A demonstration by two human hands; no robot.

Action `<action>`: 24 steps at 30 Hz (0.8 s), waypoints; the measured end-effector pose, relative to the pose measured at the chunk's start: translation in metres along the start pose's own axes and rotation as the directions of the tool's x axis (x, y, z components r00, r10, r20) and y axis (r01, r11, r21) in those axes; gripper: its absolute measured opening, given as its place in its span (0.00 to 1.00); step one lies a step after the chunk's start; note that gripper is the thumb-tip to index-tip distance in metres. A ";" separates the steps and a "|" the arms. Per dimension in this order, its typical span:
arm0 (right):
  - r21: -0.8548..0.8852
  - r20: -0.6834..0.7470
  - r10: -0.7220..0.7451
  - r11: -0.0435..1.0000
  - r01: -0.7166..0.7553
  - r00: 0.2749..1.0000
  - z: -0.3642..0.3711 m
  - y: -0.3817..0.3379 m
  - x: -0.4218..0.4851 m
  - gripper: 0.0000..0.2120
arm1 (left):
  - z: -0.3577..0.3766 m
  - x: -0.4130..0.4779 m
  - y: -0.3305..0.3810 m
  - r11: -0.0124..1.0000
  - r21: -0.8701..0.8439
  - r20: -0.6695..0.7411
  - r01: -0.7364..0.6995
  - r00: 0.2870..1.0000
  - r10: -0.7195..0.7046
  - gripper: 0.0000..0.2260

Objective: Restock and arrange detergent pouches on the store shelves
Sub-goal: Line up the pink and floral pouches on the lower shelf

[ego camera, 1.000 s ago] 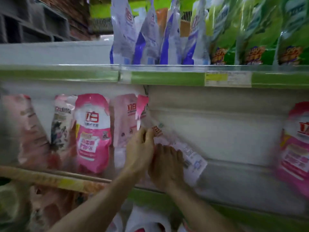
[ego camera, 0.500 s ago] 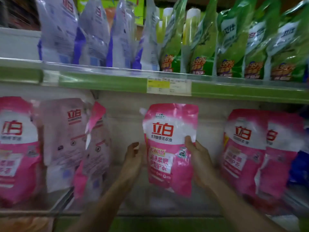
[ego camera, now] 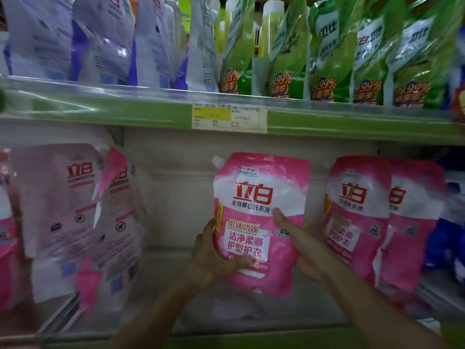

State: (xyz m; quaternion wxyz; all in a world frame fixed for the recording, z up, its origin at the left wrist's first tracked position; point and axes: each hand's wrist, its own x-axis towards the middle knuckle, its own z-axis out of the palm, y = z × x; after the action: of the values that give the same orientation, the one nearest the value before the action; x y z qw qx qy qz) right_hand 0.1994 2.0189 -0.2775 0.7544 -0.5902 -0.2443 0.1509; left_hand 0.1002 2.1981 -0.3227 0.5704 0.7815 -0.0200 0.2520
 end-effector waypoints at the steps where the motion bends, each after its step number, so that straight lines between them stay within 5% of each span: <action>1: -0.001 0.010 0.009 1.000 -0.009 1.000 0.000 0.001 0.000 0.21 | -0.003 -0.003 -0.002 0.999 -0.031 0.009 0.022 1.000 -0.022 0.37; 6: -0.076 0.208 0.074 0.995 -0.059 0.975 -0.009 0.016 -0.007 0.19 | -0.006 -0.012 -0.009 1.000 0.011 0.155 0.026 0.987 -0.028 0.37; 11: -0.140 0.093 -0.008 0.990 0.021 0.996 -0.012 0.017 -0.004 0.12 | 0.004 -0.004 -0.012 0.997 0.065 0.078 0.038 0.996 -0.043 0.35; 16: -0.182 -0.008 -0.130 0.975 0.127 0.991 -0.008 0.019 -0.006 0.10 | 0.014 -0.006 -0.003 0.969 0.206 -0.079 0.139 0.989 -0.125 0.42; 19: -0.186 -0.102 -0.181 0.969 0.161 0.978 -0.006 0.016 -0.008 0.07 | 0.031 -0.006 0.012 0.853 0.430 -0.344 0.296 0.927 -0.148 0.51; 21: -0.208 -0.177 -0.250 0.955 0.212 0.952 -0.011 0.012 -0.009 0.12 | 0.055 -0.001 0.024 0.896 0.328 -0.373 0.299 0.913 -0.168 0.45; 24: -0.307 -0.243 -0.362 0.909 0.282 0.900 -0.029 0.010 -0.013 0.08 | 0.098 0.017 0.033 0.974 0.024 -0.220 0.224 0.952 -0.213 0.20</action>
State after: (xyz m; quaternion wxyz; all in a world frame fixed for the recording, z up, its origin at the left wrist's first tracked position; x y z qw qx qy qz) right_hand 0.2051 1.9908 -0.2946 0.7111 -0.6523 -0.2422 -0.1005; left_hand 0.1413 2.1023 -0.3087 0.5744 0.7606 0.1348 0.2710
